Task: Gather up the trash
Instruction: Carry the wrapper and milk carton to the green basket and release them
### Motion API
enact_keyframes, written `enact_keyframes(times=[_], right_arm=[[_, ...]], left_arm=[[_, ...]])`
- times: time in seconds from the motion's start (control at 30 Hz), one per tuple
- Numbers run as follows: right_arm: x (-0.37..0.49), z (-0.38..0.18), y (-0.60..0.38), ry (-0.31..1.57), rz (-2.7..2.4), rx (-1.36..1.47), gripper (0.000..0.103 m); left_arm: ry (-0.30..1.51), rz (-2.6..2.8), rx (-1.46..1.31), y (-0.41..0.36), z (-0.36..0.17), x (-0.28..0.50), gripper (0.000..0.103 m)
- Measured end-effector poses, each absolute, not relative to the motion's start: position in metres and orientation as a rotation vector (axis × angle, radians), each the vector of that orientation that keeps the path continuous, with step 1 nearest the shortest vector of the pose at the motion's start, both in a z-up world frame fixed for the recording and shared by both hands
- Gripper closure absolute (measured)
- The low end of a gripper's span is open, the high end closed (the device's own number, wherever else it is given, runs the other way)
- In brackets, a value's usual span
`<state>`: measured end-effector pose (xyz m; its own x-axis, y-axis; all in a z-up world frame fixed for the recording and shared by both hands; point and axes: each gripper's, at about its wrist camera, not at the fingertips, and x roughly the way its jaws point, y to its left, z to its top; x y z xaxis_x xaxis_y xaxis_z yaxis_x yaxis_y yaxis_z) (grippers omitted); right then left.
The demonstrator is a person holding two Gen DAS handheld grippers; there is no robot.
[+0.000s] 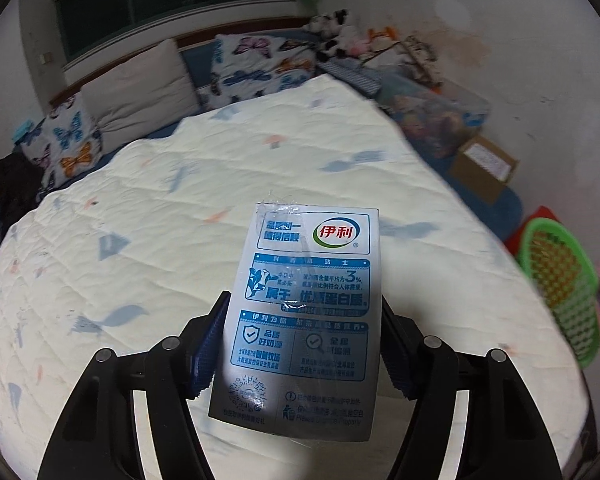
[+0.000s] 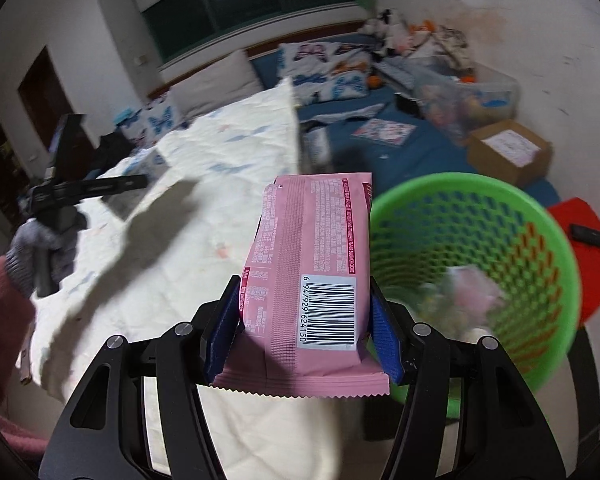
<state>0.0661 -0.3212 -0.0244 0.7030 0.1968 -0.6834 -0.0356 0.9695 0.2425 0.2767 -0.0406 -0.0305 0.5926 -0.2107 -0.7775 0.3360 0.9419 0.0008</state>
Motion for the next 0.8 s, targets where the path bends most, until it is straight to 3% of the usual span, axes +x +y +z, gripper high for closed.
enact_keyframes(times=[0.47,0.6,0.8], right_arm=[[0.061,-0.047,-0.395,0.821,-0.100,0.243,0.040],[0.062,-0.052,-0.410,0.823,-0.132,0.262,0.032],[0.054,-0.054,-0.420,0.815,-0.142,0.289,0.031]], left_arm=[[0.828,-0.528,0.191,-0.149,-0.003,0.227,0.038],[0.827,-0.574,0.196,-0.174,-0.001,0.220,0.038],[0.832,-0.628,0.207,-0.206,-0.002,0.212,0.038]])
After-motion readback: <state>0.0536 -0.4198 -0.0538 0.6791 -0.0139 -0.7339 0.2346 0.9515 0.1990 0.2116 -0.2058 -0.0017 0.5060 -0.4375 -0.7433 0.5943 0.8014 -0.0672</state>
